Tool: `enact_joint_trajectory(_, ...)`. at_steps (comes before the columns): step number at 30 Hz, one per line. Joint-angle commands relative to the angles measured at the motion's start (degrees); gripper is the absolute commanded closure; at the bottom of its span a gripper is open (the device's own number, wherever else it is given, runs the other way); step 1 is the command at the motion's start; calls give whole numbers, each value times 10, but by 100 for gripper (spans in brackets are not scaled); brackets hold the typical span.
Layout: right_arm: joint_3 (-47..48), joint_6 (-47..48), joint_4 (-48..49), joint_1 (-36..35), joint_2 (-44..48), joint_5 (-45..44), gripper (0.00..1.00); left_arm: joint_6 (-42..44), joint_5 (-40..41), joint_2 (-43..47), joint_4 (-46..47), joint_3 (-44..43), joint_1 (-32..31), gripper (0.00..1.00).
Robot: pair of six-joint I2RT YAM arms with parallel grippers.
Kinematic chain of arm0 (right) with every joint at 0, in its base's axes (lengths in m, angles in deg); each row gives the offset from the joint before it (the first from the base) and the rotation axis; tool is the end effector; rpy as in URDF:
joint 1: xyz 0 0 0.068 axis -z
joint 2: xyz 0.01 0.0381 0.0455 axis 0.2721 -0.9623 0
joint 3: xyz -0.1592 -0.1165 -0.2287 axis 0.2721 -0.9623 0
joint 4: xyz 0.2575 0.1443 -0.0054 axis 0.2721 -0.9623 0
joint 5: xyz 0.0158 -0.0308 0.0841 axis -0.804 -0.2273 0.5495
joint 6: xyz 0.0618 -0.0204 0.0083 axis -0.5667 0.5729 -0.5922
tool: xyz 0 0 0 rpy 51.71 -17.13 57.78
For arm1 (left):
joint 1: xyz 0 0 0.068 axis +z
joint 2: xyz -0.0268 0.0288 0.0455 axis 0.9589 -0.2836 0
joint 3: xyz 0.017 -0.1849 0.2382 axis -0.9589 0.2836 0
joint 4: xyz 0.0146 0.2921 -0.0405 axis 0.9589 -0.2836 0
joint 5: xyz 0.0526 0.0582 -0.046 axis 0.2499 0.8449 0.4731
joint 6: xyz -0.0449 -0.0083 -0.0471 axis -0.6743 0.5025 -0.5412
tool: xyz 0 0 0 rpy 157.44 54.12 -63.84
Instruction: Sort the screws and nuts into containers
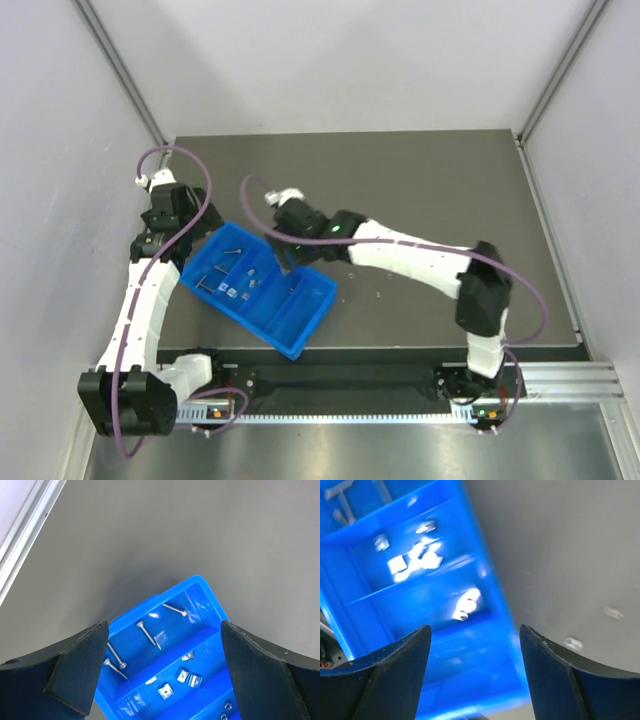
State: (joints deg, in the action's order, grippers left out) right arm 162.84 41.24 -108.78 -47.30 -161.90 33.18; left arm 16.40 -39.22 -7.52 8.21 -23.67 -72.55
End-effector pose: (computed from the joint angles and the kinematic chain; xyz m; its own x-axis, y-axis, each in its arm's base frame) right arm 0.2311 0.4321 0.2906 -0.6453 -0.4194 -0.6385 -0.6110 0.7851 0.1018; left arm 0.2630 0.0160 0.3369 -0.4772 -0.4024 -0.7812 -0.4227 0.8845 -0.1974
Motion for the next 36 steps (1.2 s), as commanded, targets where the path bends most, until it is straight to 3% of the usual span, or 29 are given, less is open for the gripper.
enact_joint_trajectory(1, -28, -20, 1, 72, 138, -39, 28, 5, -1, 17, 22, 4, -1, 2)
enact_joint_trajectory(10, -382, -73, 14, 320, 365, -95, 28, 4, -2, 18, 22, 4, -1, 2)
enact_joint_trajectory(14, -520, -7, 87, 375, 409, -75, 26, 5, -5, 16, 23, 4, -1, 2)
enact_joint_trajectory(22, -583, 78, 226, 418, 401, -5, 31, 5, -2, 17, 25, 7, 0, 2)
enact_joint_trajectory(24, -576, 83, 240, 421, 373, -2, 37, 5, -4, 15, 25, 6, -1, 2)
enact_joint_trajectory(29, -528, 109, 225, 423, 314, 4, 48, 6, -5, 14, 24, 6, -1, 2)
enact_joint_trajectory(36, -527, 97, 191, 423, 293, 3, 51, 6, -5, 10, 25, 6, -1, 2)
